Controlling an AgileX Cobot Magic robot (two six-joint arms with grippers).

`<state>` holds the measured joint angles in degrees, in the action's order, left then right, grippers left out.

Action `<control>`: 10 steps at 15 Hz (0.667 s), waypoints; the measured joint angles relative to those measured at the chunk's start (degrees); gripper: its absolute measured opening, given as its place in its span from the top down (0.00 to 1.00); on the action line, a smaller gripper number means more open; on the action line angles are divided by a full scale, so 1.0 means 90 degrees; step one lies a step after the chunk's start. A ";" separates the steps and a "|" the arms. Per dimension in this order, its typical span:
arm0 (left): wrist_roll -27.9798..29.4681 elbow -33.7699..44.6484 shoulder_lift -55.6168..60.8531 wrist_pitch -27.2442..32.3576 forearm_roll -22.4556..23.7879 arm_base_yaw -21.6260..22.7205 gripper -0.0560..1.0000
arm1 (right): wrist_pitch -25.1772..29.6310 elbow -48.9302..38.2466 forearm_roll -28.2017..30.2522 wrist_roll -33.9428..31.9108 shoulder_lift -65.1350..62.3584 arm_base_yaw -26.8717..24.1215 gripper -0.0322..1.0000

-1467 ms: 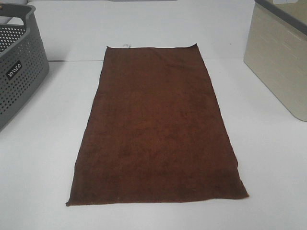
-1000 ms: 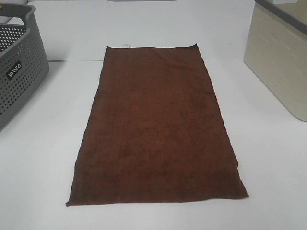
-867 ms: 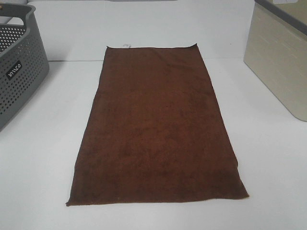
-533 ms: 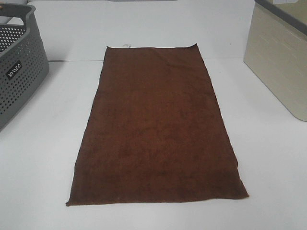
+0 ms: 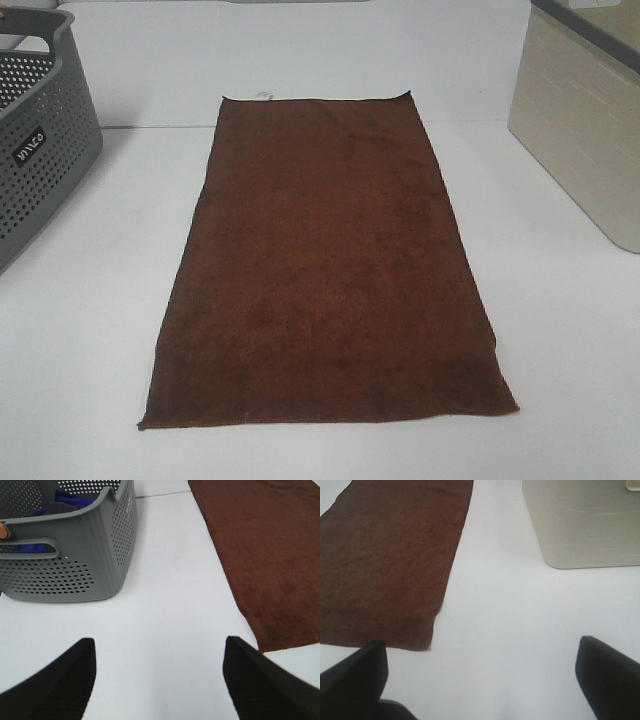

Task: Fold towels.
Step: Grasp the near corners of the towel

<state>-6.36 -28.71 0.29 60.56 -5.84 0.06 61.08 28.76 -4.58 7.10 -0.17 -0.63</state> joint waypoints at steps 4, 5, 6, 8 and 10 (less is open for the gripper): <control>0.0000 0.0000 0.0000 0.0000 0.0000 0.0000 0.30 | 0.0000 0.0000 0.0000 0.0000 0.0000 0.0000 0.04; 0.0000 0.0000 0.0000 0.0000 0.0000 0.0000 0.30 | 0.0000 0.0000 0.0000 0.0000 0.0000 0.0000 0.04; 0.0000 0.0000 0.0000 0.0000 0.0000 0.0000 0.30 | 0.0000 0.0000 0.0000 0.0000 0.0000 0.0000 0.04; 0.0000 0.0000 0.0000 0.0000 0.0000 0.0000 0.30 | 0.0000 0.0000 0.0000 0.0000 0.0000 0.0000 0.04; 0.0000 0.0000 0.0000 0.0000 0.0000 0.0000 0.30 | 0.0000 0.0000 0.0000 0.0000 0.0000 0.0000 0.04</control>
<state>-6.36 -28.71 0.29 60.56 -5.84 0.06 61.08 28.76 -4.58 7.10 -0.17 -0.63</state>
